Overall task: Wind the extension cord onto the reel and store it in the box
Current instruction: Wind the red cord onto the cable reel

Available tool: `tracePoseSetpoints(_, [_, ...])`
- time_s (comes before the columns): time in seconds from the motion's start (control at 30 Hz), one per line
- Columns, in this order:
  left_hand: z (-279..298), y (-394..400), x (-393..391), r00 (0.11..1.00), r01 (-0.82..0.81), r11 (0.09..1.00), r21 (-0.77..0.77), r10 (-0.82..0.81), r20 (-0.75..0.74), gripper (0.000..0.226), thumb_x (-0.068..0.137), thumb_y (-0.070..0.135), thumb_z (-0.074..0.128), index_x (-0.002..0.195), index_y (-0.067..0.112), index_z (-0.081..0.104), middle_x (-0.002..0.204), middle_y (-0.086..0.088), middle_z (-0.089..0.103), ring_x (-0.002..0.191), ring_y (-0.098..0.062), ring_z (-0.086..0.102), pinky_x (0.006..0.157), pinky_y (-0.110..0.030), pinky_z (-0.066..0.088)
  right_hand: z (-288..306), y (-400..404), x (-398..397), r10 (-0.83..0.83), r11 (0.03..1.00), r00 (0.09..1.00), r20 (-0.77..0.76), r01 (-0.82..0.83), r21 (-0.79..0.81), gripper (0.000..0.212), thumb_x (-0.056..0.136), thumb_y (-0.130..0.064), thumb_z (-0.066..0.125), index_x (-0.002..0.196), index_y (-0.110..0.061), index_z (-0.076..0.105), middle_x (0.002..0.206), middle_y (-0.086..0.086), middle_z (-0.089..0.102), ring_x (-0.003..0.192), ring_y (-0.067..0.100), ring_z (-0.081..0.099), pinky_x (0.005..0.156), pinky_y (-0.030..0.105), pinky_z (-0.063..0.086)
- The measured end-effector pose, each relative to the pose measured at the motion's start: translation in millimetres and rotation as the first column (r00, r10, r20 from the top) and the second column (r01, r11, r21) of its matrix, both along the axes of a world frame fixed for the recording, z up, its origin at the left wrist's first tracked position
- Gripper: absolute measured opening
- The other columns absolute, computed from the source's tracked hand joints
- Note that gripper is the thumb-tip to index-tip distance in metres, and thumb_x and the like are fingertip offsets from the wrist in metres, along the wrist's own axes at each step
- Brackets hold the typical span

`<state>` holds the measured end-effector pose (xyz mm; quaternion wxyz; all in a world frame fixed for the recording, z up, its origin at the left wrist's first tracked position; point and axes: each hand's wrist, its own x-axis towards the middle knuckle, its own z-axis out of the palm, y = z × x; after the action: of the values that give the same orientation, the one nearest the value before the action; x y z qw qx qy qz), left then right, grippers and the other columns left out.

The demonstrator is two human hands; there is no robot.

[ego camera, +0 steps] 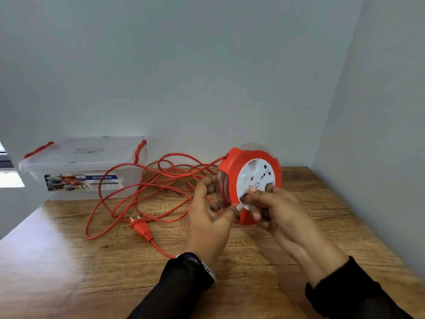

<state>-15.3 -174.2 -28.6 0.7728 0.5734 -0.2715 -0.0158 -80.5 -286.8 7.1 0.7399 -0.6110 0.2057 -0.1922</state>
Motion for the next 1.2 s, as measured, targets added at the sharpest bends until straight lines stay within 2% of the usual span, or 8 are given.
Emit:
tracePoseSetpoints(0.2, [-3.5,-1.6,0.6,0.998,-0.052,0.997,0.052,0.051,0.022,0.053,0.071,-0.002,0.075,0.114,0.023,0.056,0.102,0.01,0.069,0.088,-0.017,0.072,0.073,-0.034,0.061,1.6,0.4,-1.8,0.114,0.928,0.989,0.098,-0.141,0.345,0.017,0.086,0.0,0.049,0.09,0.008,0.063,0.074,0.011,0.069,0.046,0.007,0.05,0.039,0.016,0.032])
tracePoseSetpoints(0.3, [3.0,5.6,11.0,0.996,-0.006,1.0,0.031,0.008,-0.086,0.047,0.077,-0.008,0.071,0.117,0.012,0.058,0.097,-0.003,0.074,0.084,-0.015,0.073,0.067,-0.028,0.06,5.5,-0.8,-3.7,0.136,0.961,0.989,0.054,-0.145,0.236,0.01,0.088,-0.005,0.052,0.088,-0.002,0.062,0.085,0.014,0.074,0.046,0.009,0.052,0.042,0.019,0.035])
tracePoseSetpoints(0.4, [15.6,17.2,21.0,0.991,0.053,0.999,0.013,-0.051,-0.126,0.039,0.081,-0.012,0.064,0.113,0.01,0.061,0.101,-0.013,0.073,0.074,-0.011,0.071,0.056,-0.019,0.054,-0.3,-3.0,-1.9,0.009,0.986,0.998,-0.062,-0.019,-0.163,0.008,0.088,-0.014,0.062,0.093,-0.008,0.064,0.069,0.006,0.071,0.047,0.009,0.055,0.045,0.021,0.037])
tracePoseSetpoints(0.5, [24.2,28.1,29.1,0.992,0.106,0.993,0.055,-0.102,-0.075,0.046,0.081,-0.014,0.063,0.119,0.011,0.06,0.106,-0.012,0.072,0.08,-0.009,0.071,0.063,-0.018,0.055,-11.0,-7.5,-3.6,-0.179,0.525,0.978,0.109,0.188,-0.83,0.013,0.083,-0.02,0.068,0.096,-0.021,0.065,0.092,-0.005,0.066,0.072,0.005,0.06,0.062,0.02,0.045])
tracePoseSetpoints(0.6, [27.6,36.8,34.3,0.991,0.13,0.984,0.124,-0.127,-0.031,0.05,0.082,-0.013,0.063,0.126,0.009,0.057,0.105,-0.007,0.071,0.081,-0.003,0.07,0.067,-0.016,0.056,-12.7,-9.2,-7.0,-0.048,0.096,0.991,0.123,0.127,-0.987,0.032,0.082,-0.018,0.064,0.111,-0.031,0.062,0.121,-0.005,0.054,0.095,0.011,0.058,0.069,0.021,0.045])
tracePoseSetpoints(0.8, [27.5,43.2,36.9,0.994,0.11,0.979,0.173,-0.112,0.0,0.049,0.085,-0.008,0.063,0.13,0.008,0.056,0.117,-0.006,0.07,0.1,-0.012,0.07,0.08,-0.024,0.059,-17.0,-6.4,-3.2,-0.005,-0.094,0.998,-0.057,-0.057,-0.994,0.052,0.085,-0.023,0.064,0.131,-0.042,0.047,0.137,0.01,0.05,0.114,0.029,0.056,0.083,0.039,0.053])
tracePoseSetpoints(1.0, [31.0,43.1,31.1,0.987,0.134,0.967,0.217,-0.151,0.061,0.047,0.084,-0.008,0.063,0.126,0.013,0.057,0.109,0.0,0.071,0.093,-0.006,0.071,0.072,-0.017,0.056,-21.4,-6.5,0.1,-0.047,-0.238,0.998,-0.05,-0.06,-0.969,0.08,0.074,-0.023,0.075,0.139,-0.043,0.033,0.115,0.018,0.06,0.095,0.031,0.063,0.07,0.04,0.056])
tracePoseSetpoints(1.2, [28.7,35.2,21.8,0.98,0.137,0.97,0.202,-0.162,0.113,0.045,0.084,-0.011,0.063,0.122,0.01,0.054,0.053,0.022,0.063,0.056,0.006,0.063,0.056,-0.007,0.049,-26.6,-8.9,4.4,-0.167,-0.29,0.983,0.081,0.03,-0.957,0.068,0.076,-0.032,0.071,0.136,-0.04,0.04,0.108,0.013,0.065,0.094,0.03,0.062,0.072,0.039,0.053])
